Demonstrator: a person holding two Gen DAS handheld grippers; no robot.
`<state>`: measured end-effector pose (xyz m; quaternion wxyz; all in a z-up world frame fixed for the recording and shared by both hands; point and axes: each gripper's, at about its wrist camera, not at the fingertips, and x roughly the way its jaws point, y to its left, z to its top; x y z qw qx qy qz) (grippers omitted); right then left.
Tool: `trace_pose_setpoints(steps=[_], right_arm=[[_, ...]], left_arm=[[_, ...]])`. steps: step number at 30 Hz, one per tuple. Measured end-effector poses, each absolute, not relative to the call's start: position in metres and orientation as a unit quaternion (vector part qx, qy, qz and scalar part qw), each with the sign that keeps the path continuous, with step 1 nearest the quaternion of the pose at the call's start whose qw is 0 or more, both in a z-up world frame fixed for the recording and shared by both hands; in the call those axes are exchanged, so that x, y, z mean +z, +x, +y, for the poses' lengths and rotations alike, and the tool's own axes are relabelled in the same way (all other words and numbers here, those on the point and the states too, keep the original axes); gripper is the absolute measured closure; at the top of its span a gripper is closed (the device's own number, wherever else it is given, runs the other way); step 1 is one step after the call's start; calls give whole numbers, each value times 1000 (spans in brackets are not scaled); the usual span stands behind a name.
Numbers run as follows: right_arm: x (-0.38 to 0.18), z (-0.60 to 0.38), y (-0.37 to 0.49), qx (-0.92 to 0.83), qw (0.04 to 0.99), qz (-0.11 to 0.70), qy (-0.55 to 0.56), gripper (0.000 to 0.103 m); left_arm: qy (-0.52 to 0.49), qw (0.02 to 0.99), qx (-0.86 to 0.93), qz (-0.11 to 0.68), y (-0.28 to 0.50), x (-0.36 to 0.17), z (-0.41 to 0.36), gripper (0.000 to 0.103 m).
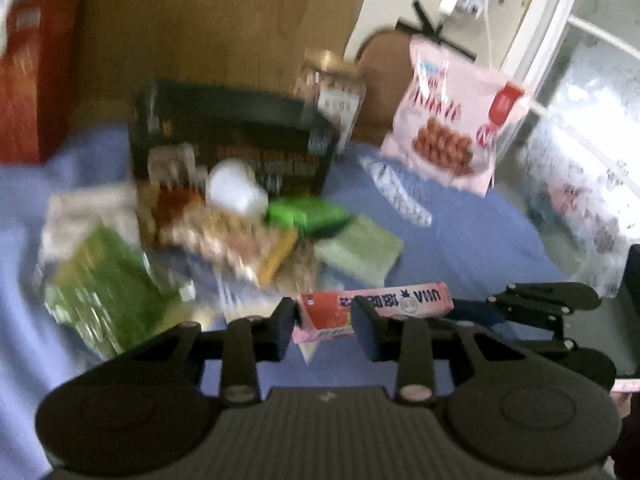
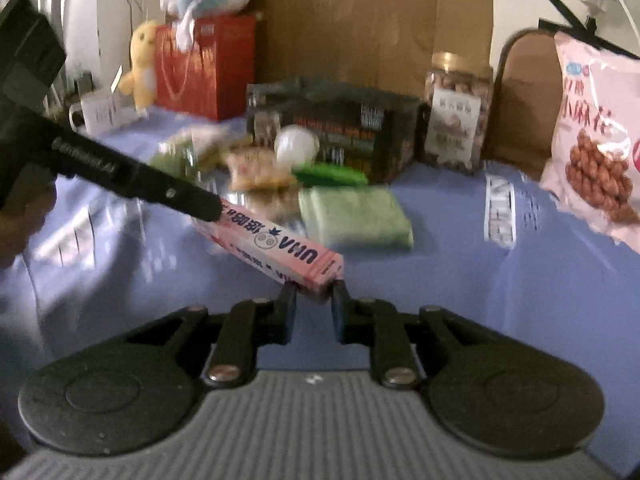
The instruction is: Organize snacks
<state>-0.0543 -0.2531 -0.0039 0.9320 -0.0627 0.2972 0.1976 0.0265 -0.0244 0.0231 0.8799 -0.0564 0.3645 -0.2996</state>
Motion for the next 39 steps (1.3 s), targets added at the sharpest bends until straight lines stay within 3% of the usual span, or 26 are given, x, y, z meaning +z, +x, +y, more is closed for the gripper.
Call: trace_pose_setpoints(steps=[7,13,17,23,28,31,33,35,39], right_arm=[[44,-246,22,197,951,231,-53,82],[52,-236,105,190,952,235,-53,82],[41,-229,132,172,953,242,-53,67],[42,-246,100,174,956,236,-3,67],[20,-217,87,242,926,290,-5,65],[5,-185,102,248,916,316,-20,58],[-9,-169,118,226,911,345,-25,60],[-16,-167,128,218,907,361,3,68],[11,-179,91,244,922,300,18,68]], left_arm=[[-73,904,-281,313,105,77,-16,71],[-67,918,-246,304,172,79,-19,72],[-65,929,-208,300,190,60,-20,71],[-95,942,-181,264,155,67,33,70],[-136,934,-157,292,123,59,75,70],[-133,932,-143,307,95,48,80,70],[-119,932,-140,311,75,43,78,70],[-113,932,-141,313,56,38,76,70],[-103,934,-146,310,23,32,77,68]])
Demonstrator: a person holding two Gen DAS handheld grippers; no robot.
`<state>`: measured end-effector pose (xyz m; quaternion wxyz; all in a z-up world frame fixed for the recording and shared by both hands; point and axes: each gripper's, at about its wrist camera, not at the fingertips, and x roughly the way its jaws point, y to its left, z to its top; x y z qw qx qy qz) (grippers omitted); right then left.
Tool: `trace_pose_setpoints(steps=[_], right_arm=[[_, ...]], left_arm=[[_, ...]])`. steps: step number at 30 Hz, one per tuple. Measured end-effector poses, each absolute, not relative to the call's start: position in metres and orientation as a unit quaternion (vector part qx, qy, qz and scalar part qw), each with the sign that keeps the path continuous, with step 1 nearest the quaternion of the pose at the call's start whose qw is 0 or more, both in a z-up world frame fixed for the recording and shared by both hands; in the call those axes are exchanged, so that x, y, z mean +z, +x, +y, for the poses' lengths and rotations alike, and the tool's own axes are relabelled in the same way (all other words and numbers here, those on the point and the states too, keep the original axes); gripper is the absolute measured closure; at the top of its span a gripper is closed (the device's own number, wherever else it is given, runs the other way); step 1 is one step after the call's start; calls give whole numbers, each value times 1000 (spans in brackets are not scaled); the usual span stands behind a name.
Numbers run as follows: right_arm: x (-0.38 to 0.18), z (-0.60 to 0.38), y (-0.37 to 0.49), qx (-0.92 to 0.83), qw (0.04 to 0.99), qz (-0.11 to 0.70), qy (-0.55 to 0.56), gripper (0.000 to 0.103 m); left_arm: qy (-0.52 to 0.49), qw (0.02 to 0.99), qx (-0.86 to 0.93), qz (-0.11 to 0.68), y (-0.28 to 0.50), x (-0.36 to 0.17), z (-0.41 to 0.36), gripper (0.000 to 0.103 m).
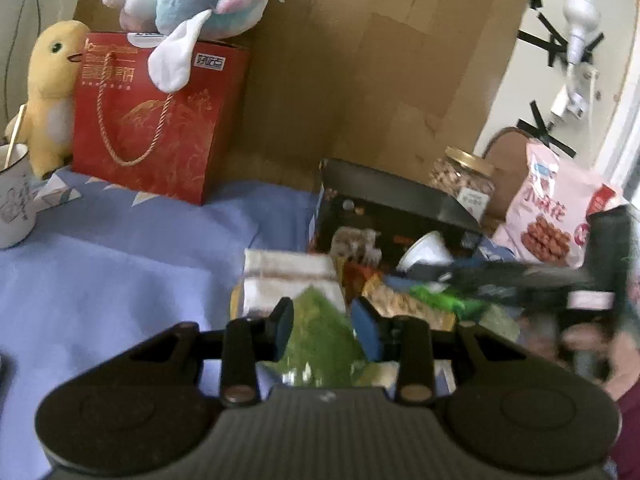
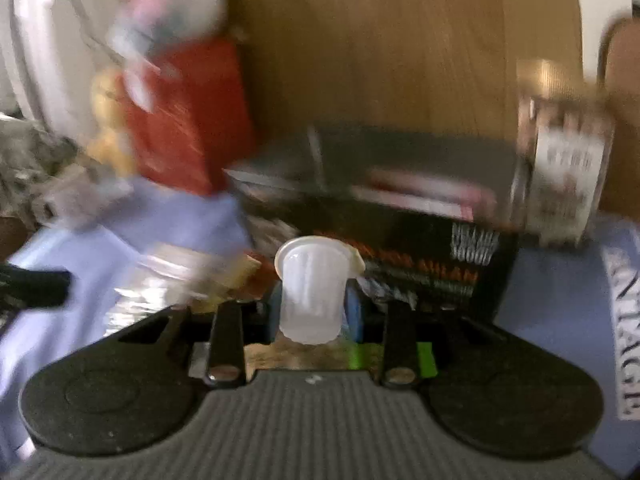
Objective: Organize snacks
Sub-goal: 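Grasp the white plastic cup with the right gripper, then carry the white cup into the black box with the right gripper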
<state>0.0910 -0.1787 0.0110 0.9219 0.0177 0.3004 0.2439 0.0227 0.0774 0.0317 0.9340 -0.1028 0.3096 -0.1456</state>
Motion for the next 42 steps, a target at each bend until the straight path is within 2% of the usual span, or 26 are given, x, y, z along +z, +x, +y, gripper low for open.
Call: trace_pose_setpoints(steps=[4,10,11,16,25,27,28,29,35,39,42], right_arm=[[27,-192,27,308,911,273,-2,67],[-12,-191,-32,347,883,311,-58,65],[-19,-192,-39,336,888,308,-66,62],[-16,-211,-63,301,908,287,-53,55],[-27,-215,-73,291,910,292,-26,55],[-27,-211,-73,300,908,291,-26,55],[-28,-209,-71,304,907,291,-28,59],[-29,-207,-69,305,907,290,-31,72],[-30,-201,-62,310,907,284,-32,72],[-28,-197,-60,301,910,282,-31,73],[-24,-198,-55,302,913,272,-24,73]], left_arm=[[-116,931,-166,305,6,29,75,68],[-104,912,-215,334,0,17,44,68],[-99,910,-221,337,-2,15,38,68],[-81,902,-254,339,-15,12,17,68],[-46,886,-285,363,-5,-4,-23,68],[-47,881,-300,363,-7,-7,-24,75],[-48,881,-301,361,-7,-7,-23,75],[-47,881,-302,361,-7,-7,-23,76],[-48,885,-299,355,-4,-5,-17,76],[-56,888,-309,337,-3,4,-14,82],[-61,892,-309,325,0,11,-11,83]])
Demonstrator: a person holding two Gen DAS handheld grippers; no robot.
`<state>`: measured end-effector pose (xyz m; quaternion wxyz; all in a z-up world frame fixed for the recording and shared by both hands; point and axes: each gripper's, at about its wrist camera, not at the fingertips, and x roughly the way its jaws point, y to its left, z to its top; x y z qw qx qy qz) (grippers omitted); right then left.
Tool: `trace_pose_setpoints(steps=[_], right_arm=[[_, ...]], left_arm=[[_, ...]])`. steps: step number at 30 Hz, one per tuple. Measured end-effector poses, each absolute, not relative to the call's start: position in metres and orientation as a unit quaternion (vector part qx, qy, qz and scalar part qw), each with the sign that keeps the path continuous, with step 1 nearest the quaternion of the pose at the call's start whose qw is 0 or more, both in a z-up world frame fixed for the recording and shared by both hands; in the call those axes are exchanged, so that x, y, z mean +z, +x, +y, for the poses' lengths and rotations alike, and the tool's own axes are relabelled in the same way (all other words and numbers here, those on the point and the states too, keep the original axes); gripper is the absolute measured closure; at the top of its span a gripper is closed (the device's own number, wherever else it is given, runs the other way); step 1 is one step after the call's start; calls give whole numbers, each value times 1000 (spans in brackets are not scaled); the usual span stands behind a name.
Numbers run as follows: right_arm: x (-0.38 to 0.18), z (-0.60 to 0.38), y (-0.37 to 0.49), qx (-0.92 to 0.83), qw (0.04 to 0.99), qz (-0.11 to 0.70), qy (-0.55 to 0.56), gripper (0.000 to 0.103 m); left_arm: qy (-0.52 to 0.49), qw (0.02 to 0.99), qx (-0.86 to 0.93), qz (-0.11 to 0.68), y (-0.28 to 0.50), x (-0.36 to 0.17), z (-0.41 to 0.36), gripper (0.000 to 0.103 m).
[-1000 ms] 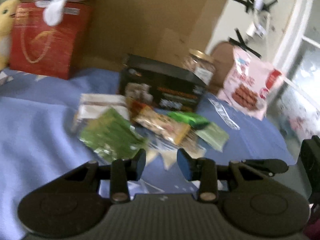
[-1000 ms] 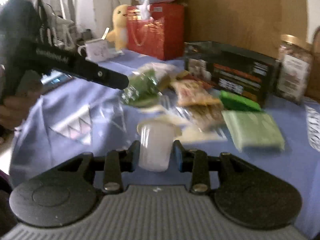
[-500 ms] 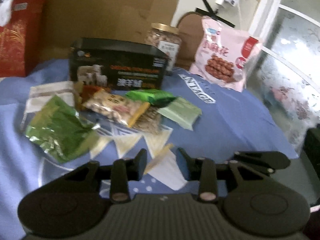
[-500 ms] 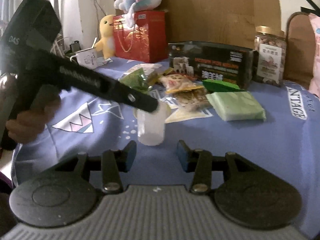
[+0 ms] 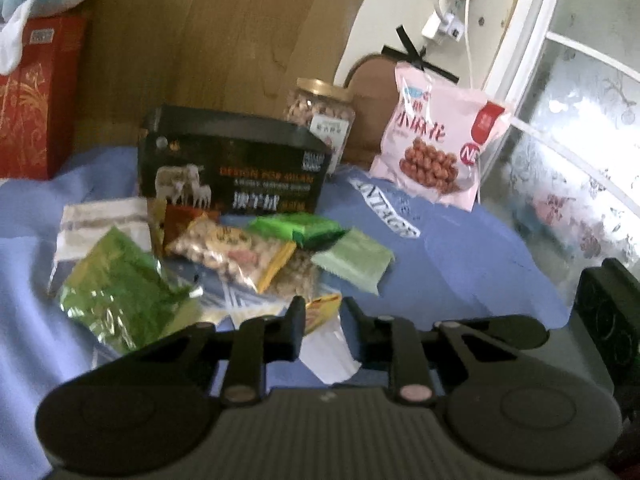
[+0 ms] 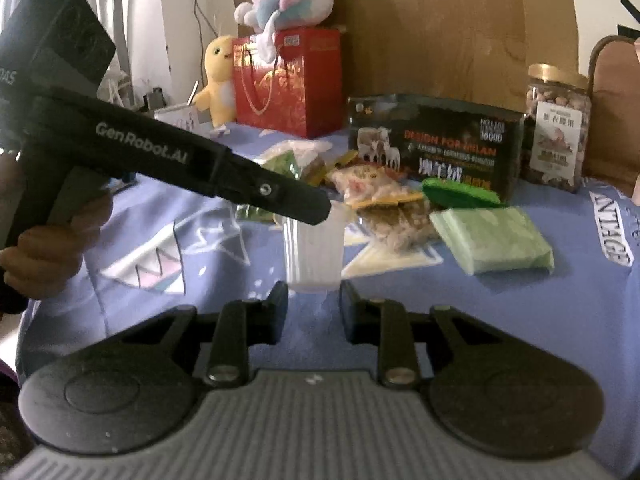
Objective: Organize snacks
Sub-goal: 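Carry the white cup into the black box with the right gripper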
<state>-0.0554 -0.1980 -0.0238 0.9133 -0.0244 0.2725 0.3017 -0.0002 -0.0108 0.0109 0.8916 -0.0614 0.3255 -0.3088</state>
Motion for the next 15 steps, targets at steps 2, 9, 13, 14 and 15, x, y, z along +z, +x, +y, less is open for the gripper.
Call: trace_pose_setpoints(steps=[2,9,13,14,15], right_arm=[[-22,-196,-53,301,915,266,-33,73],[-28,-187,-49,298,911,276,-68,72],[-28,-184,-48,297,911,277,-73,69],[-28,-184,-47,297,911,277,-73,68],[-28,-183,-46,295,911,277,-73,68]], left_arm=[[-64,891,-309,326,3,11,-9,83],[-70,887,-295,348,12,-6,3,80],[-68,886,-300,347,12,-9,4,78],[-68,885,-301,348,12,-9,3,77],[-69,884,-305,349,12,-10,3,78]])
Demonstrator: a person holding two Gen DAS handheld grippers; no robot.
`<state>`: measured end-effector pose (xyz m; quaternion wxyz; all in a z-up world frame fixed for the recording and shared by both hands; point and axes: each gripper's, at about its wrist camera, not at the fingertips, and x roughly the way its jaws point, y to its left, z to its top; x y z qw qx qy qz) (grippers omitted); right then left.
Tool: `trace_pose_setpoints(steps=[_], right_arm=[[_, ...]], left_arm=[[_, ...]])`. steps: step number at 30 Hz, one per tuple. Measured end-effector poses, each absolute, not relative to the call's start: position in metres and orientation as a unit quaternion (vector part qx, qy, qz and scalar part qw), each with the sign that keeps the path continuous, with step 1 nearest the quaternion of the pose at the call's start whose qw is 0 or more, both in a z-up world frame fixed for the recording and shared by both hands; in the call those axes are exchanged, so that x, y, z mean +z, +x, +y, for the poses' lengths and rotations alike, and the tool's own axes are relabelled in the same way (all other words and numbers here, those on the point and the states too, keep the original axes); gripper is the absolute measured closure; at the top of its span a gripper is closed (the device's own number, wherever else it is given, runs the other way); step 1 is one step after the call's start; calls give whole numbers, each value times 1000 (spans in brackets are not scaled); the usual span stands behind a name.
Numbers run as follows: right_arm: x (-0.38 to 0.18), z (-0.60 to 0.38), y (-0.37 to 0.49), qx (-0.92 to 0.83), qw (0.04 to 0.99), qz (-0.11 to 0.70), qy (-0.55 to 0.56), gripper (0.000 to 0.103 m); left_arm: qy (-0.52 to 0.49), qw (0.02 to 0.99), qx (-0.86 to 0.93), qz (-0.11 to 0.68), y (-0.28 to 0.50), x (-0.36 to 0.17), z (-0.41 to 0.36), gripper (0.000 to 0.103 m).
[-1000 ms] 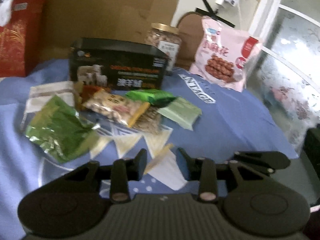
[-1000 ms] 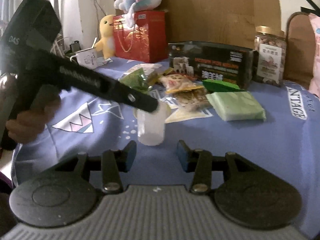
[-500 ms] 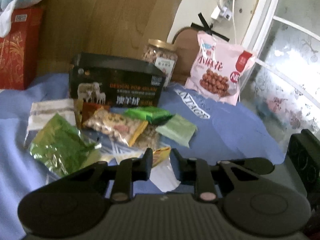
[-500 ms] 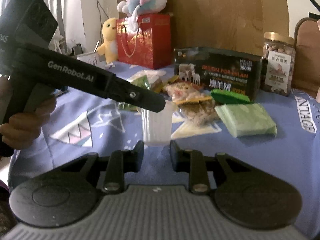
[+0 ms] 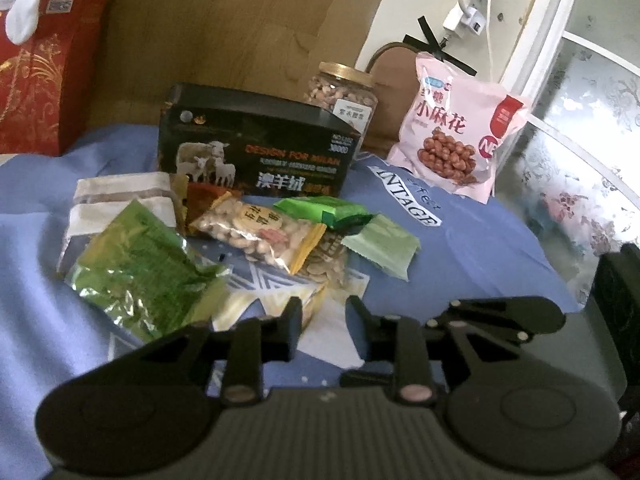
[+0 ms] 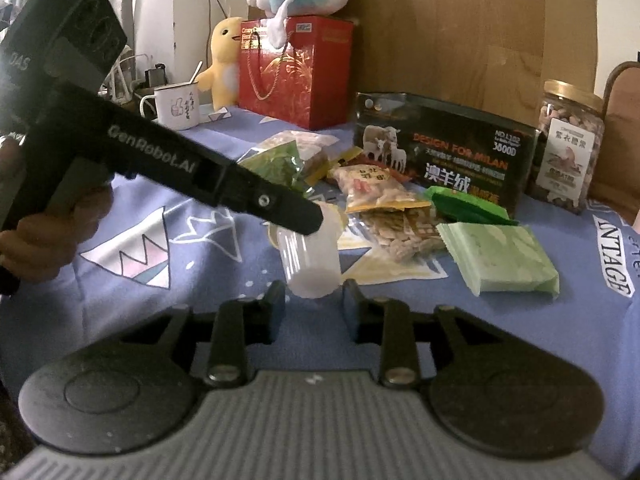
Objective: Organize snacks
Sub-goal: 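Carry the white cup into the black box with the right gripper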
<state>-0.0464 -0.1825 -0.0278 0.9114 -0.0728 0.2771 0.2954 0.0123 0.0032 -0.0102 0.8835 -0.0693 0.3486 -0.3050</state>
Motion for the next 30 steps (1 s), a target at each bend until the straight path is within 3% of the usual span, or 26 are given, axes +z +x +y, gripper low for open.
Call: trace_pose_setpoints(steps=[9,16,23,30], right_arm=[[-4,-181,-24,283,926,243,-60,70],[42,-173,64,249,947,193,-65,70],[29,-157,145,229,945,217,-84,69],[30,-165,148,227,947,219,-57,66]], left_arm=[[-54,902,-315,289,27,35,4,84],[-53,930,-284,228,107,81,-2,84],[-53,935,-245,250,177,67,-3,83],[-62,936,-225,265,182,55,6,80]])
